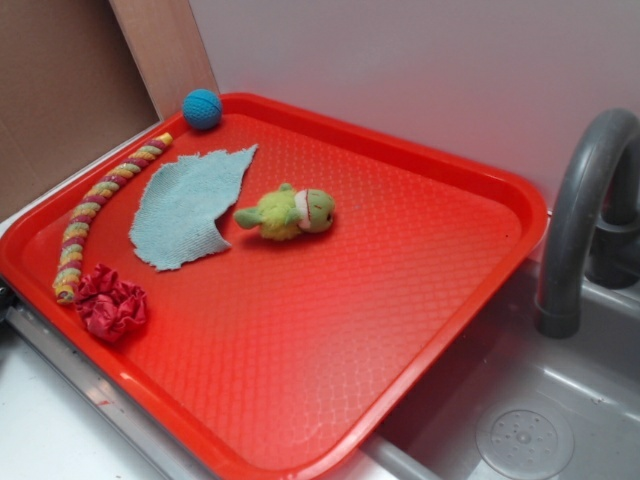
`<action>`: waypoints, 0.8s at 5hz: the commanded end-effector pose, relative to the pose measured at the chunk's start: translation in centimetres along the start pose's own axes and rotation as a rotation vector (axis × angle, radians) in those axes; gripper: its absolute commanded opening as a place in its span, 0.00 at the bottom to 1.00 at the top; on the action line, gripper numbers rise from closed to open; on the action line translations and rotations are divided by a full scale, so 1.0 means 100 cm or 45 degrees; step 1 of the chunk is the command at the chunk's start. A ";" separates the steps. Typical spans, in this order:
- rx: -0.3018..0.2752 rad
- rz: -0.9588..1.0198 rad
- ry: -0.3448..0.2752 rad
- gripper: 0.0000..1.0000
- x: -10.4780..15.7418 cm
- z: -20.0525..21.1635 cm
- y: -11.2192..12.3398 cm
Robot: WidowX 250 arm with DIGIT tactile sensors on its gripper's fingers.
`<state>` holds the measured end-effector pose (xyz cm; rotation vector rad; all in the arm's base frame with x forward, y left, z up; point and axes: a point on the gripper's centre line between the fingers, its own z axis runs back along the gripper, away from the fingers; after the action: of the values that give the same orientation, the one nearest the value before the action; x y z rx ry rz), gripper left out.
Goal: Grab the multicolored rope.
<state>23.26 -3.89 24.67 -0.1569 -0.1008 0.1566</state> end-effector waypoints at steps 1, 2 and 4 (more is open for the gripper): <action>0.000 0.000 0.000 1.00 0.000 0.000 0.000; -0.091 0.287 -0.088 1.00 0.020 -0.007 0.013; -0.182 0.892 -0.177 1.00 0.020 -0.045 0.041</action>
<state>25.05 -0.69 18.20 -0.2942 -0.1369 0.8501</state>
